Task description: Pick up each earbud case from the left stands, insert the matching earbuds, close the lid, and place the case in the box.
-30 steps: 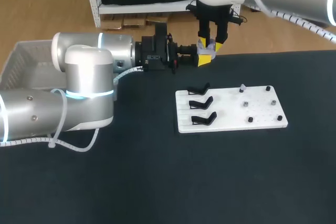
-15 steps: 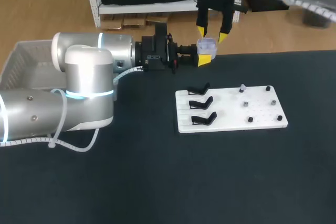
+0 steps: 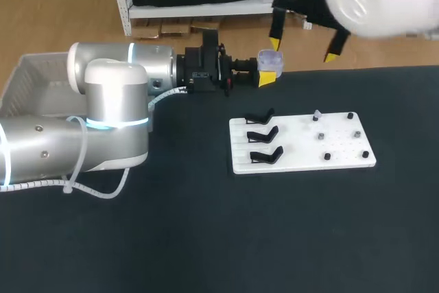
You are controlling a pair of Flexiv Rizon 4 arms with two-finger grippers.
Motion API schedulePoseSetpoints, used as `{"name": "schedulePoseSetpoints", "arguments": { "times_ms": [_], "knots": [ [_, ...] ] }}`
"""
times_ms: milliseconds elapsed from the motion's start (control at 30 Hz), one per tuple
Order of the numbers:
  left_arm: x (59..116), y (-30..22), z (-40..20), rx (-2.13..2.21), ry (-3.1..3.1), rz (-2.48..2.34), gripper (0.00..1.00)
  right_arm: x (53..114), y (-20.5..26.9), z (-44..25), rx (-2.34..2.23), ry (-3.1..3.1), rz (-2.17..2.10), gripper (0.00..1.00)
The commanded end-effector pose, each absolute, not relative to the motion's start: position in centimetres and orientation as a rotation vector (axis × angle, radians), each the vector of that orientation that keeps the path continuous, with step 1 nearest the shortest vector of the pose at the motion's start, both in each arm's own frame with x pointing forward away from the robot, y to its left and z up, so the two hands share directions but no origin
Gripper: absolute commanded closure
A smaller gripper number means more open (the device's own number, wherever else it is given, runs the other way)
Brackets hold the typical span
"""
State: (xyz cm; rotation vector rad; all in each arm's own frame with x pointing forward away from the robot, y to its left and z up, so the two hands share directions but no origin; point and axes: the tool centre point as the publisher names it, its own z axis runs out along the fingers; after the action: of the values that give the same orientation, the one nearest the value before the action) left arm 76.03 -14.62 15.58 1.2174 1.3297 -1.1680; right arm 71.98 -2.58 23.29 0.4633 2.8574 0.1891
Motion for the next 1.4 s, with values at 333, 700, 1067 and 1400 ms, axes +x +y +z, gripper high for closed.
{"name": "schedulePoseSetpoints", "arguments": {
  "times_ms": [333, 700, 1067, 1400],
  "knots": [
    [76.2, -14.7, 15.5, 1.218, 1.327, -1.17, 1.0, 70.6, -5.1, 21.8, 0.375, 2.677, 0.459, 0.0],
    [76.2, -14.7, 15.5, 1.218, 1.327, -1.17, 1.0, 72.8, -8.5, 17.1, 0.219, 2.764, 0.387, 0.0],
    [76.2, -14.7, 15.5, 1.218, 1.327, -1.17, 1.0, 74.0, -8.5, 9.8, 0.209, 2.852, 0.29, 0.0],
    [76.2, -14.7, 15.5, 1.218, 1.327, -1.17, 1.0, 75.1, -9.0, 6.3, 0.129, 2.842, 0.28, 0.08]
  ]
}}
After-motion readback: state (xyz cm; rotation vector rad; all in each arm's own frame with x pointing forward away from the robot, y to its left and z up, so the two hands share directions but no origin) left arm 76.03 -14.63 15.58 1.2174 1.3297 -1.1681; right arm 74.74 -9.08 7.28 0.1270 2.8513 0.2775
